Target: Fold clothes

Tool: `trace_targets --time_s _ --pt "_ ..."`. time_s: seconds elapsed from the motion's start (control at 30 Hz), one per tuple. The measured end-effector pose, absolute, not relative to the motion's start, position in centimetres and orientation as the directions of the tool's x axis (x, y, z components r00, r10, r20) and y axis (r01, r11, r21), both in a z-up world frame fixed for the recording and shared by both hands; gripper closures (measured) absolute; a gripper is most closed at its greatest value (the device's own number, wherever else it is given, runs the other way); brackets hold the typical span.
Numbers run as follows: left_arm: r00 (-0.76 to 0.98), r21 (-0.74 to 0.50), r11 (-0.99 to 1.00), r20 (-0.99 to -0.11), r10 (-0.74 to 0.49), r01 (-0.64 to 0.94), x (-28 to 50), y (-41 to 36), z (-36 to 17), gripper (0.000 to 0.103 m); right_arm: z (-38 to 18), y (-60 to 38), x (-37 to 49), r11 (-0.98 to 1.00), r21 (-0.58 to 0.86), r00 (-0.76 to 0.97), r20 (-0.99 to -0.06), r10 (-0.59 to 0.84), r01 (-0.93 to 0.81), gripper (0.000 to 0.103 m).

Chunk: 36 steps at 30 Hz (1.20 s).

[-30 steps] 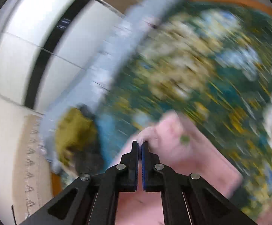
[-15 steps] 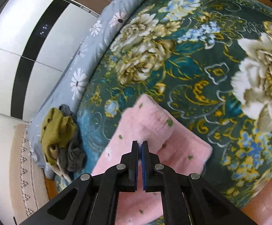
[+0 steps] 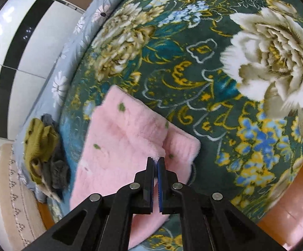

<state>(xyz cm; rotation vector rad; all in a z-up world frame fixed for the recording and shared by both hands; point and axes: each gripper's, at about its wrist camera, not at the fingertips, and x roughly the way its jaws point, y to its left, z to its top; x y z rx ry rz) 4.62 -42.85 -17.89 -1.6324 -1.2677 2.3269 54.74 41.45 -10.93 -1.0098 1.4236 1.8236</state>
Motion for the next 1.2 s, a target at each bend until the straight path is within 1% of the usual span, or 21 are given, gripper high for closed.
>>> trace_targets --time_s 0.1,0.2,0.37,0.53,0.63,0.73,0.77,0.87,0.97,1.0,1.13,1.17,1.2 --pt "-0.412 -0.592 -0.676 -0.801 0.434 0.44 5.1 -43.3 -19.6 0.1 -12.0 41.5 55.2 -0.207 0.501 -0.511 -0.859 -0.004 -0.84 0.1" --pt "-0.439 -0.64 -0.623 -0.766 0.47 0.449 5.4 -43.9 -20.2 0.1 -12.4 41.4 55.4 -0.201 0.492 -0.501 -0.865 -0.008 -0.847 0.1" --pt "-0.469 -0.665 -0.626 -0.741 0.481 0.408 4.2 -43.1 -19.1 0.1 -12.8 41.2 55.3 -0.207 0.466 -0.475 -0.88 -0.008 -0.86 0.1" --pt "-0.396 -0.566 -0.668 -0.822 0.41 0.483 4.1 -43.2 -20.8 0.1 -13.4 41.1 56.0 -0.17 0.466 -0.47 -0.882 -0.017 -0.868 0.1" --pt "-0.428 -0.605 -0.611 -0.795 0.43 0.51 4.6 -43.9 -21.2 0.1 -12.0 40.9 56.4 -0.18 0.494 -0.502 -0.865 0.0 -0.851 0.1" --pt "-0.466 -0.638 -0.594 -0.768 0.44 0.491 4.5 -44.1 -20.3 0.1 -10.6 40.6 56.4 -0.222 0.503 -0.518 -0.855 0.011 -0.835 0.1" --pt "-0.458 -0.628 -0.607 -0.776 0.434 0.488 4.3 -44.0 -20.3 0.1 -10.5 40.6 56.4 -0.231 0.501 -0.518 -0.855 0.012 -0.834 0.1" --pt "-0.43 -0.594 -0.642 -0.801 0.417 0.485 4.1 -43.8 -20.6 0.1 -12.1 40.2 56.8 -0.201 0.478 -0.488 -0.873 0.004 -0.855 0.1" --pt "-0.423 -0.6 -0.619 -0.798 0.428 0.507 4.4 -44.1 -21.6 0.1 -13.2 40.1 56.7 -0.182 0.486 -0.494 -0.869 -0.003 -0.855 0.1" --pt "-0.426 -0.61 -0.612 -0.791 0.439 0.503 4.5 -44.3 -21.6 0.1 -13.3 40.1 56.6 -0.179 0.49 -0.497 -0.868 -0.005 -0.853 0.097" --pt "-0.403 -0.618 -0.639 -0.785 0.471 0.458 4.2 -44.4 -21.1 0.1 -13.5 40.1 56.2 -0.198 0.482 -0.489 -0.872 -0.014 -0.854 0.095" --pt "-0.395 -0.618 -0.646 -0.785 0.477 0.448 4.1 -44.4 -21.0 0.098 -13.4 40.1 56.1 -0.207 0.476 -0.485 -0.875 -0.012 -0.855 0.092" --pt "-0.388 -0.619 -0.647 -0.785 0.483 0.445 4.1 -44.5 -20.9 0.098 -13.4 40.1 56.1 -0.215 0.47 -0.48 -0.877 -0.009 -0.856 0.085"
